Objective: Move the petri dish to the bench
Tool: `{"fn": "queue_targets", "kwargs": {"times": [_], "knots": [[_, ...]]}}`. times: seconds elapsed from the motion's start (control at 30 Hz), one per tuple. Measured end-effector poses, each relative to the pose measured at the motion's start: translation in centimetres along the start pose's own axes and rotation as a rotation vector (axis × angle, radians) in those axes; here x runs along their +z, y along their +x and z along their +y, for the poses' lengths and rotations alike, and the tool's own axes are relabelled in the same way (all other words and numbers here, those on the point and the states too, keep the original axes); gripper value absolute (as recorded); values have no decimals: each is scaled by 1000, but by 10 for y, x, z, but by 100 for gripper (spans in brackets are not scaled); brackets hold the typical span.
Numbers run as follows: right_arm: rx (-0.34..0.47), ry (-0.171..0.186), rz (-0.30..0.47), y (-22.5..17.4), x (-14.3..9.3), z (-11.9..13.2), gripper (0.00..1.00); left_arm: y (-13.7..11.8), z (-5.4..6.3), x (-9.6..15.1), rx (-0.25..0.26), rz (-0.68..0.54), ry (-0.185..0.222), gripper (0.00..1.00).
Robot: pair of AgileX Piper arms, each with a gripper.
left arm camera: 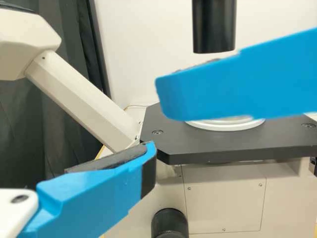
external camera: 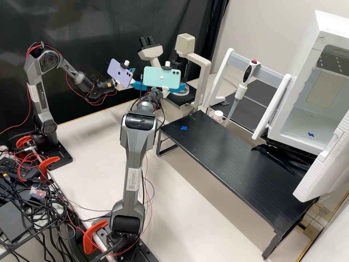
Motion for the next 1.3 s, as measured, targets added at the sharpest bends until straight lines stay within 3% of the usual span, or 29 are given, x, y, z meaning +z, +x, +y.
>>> {"fn": "queue_targets", "kwargs": {"times": [0.1,0.13,0.37,0.6,0.83,0.87,1.3], "knots": [[2,31,-27,14,-1,0,100,0,0,0,0,0,0,100],[-2,14,-33,18,-1,-2,100,0,0,0,0,0,0,100],[-46,-10,-81,38,6,-15,100,0,0,0,0,0,0,100],[-54,28,-137,49,20,-21,100,0,-1,0,-15,-3,13,100],[-66,14,-151,51,26,-24,100,0,0,0,-2,-5,14,100],[-66,14,-151,51,26,-24,0,0,0,0,-2,-5,14,100],[-85,21,-160,52,29,-25,0,0,0,0,-2,-5,14,100]]}}
